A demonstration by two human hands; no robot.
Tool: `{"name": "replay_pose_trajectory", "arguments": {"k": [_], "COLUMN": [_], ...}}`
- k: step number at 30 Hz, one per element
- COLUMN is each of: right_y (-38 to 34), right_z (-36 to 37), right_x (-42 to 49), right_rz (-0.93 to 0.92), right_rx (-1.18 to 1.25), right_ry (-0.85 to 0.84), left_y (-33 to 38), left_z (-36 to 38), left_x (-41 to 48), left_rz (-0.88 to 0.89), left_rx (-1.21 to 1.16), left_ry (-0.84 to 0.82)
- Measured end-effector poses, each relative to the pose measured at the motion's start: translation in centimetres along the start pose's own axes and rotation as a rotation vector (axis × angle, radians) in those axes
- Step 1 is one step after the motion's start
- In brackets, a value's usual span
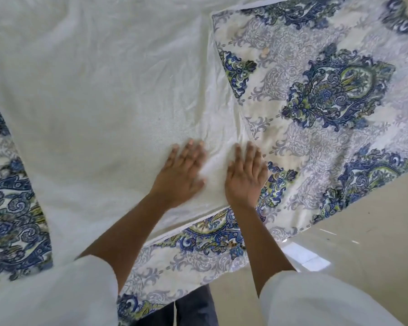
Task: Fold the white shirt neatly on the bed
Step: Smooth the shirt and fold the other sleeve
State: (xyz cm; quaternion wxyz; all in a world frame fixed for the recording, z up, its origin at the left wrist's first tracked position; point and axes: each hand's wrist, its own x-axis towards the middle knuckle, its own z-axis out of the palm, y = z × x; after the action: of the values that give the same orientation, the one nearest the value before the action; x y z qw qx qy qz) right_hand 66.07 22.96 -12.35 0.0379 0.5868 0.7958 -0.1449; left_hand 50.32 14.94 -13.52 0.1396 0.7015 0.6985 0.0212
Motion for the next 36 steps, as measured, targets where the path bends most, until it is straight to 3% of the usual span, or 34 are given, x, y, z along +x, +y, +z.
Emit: {"name": "replay_pose_trajectory", "arguments": {"k": [4,7,10,14,20,22,26,29,31,34,36], "right_y": [2.3,3.1,4.2,5.5,4.2,2.2,-3.7,-9.9,-13.5,-18.6,-21.5], "right_z": [-1.5,-3.3,-4.1,-4.2,-4.9,-5.8,-5.9,-5.4,-4.8,-3.3,-2.8], "right_x": [-1.7,-1.8,-1.8,-1.8,-2.1,-3.0,-5.1,-6.3,-7.1,-8.0,-8.4], "right_rz": [0.251,0.528,0.753,0.766,0.674,0.668,0.68,0.572,0.508,0.335,0.244], "right_rx": [0.161,0.543,0.996,1.009,0.762,0.631,0.621,0.781,0.837,0.82,0.783], "right_ry": [0.087,0.139,-0.054,-0.19,-0.236,-0.247,-0.513,-0.726,-0.839,-0.868,-0.869], "left_y": [3.8,5.6,7.1,9.3,9.4,7.7,2.5,-1.5,-3.4,-6.4,-8.1], "left_z": [0.4,0.2,-0.2,-0.8,-2.9,-4.4,-6.6,-7.3,-7.5,-6.5,-5.5], "left_x": [-2.2,-3.9,-4.5,-4.3,-5.4,-6.6,-10.8,-14.7,-17.2,-21.0,-22.3], "left_rz": [0.085,0.13,0.127,0.082,-0.228,-0.352,-0.696,-0.867,-1.008,-1.376,-1.591], "left_rx": [-0.03,0.017,0.036,-0.125,-0.505,-0.592,-0.636,-0.625,-0.557,-0.438,-0.699], "left_ry": [-0.032,-0.047,0.027,-0.041,-0.16,-0.074,0.134,0.153,0.258,0.386,0.305]}}
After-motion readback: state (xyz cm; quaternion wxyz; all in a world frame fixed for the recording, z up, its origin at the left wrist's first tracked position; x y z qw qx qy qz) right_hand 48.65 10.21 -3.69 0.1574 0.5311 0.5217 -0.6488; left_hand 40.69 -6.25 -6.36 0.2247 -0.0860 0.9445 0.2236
